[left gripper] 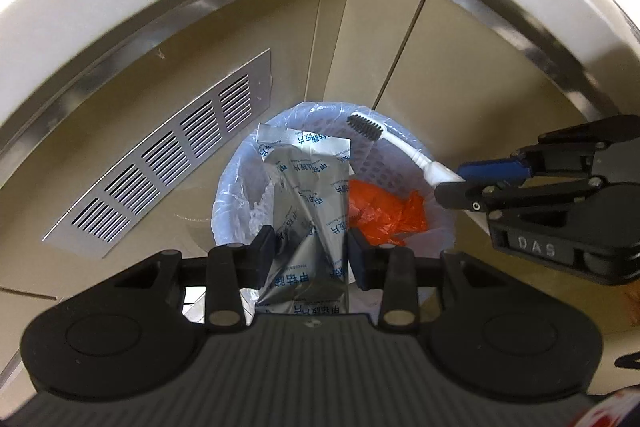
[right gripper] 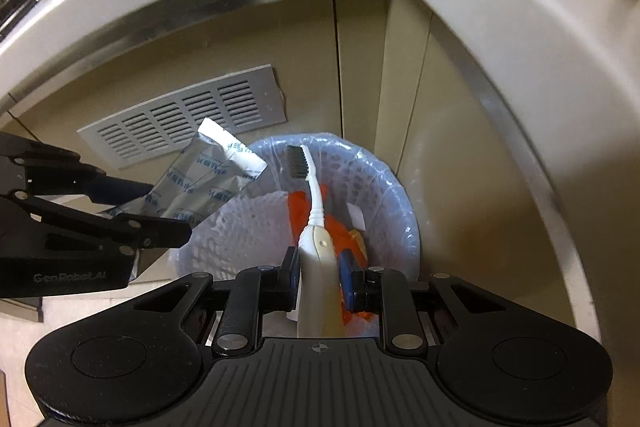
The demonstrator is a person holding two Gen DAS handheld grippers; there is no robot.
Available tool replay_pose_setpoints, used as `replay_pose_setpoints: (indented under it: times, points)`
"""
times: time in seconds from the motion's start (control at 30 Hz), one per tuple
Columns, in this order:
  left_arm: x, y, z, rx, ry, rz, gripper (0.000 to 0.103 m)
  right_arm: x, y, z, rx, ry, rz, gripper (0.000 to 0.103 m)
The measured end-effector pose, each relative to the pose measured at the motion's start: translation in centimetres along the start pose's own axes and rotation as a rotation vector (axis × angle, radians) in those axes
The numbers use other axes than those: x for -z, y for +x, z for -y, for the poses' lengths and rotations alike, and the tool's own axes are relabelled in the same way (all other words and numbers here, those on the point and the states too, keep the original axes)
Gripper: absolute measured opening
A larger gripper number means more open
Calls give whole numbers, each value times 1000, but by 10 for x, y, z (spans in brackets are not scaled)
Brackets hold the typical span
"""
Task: Collect trash
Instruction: 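Open the left tool to drop the foil packet while the right tool drops the toothbrush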
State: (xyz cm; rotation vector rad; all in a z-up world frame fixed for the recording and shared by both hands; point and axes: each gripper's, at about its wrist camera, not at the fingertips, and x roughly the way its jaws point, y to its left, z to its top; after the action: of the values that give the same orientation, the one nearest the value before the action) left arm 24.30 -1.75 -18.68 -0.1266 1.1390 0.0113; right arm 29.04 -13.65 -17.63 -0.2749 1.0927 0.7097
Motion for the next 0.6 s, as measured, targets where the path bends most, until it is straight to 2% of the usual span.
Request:
replay_pose_setpoints:
  times: [0.6]
  points:
    - [3, 34, 1, -4, 26, -44, 35, -3, 23, 3, 7, -14, -24, 21]
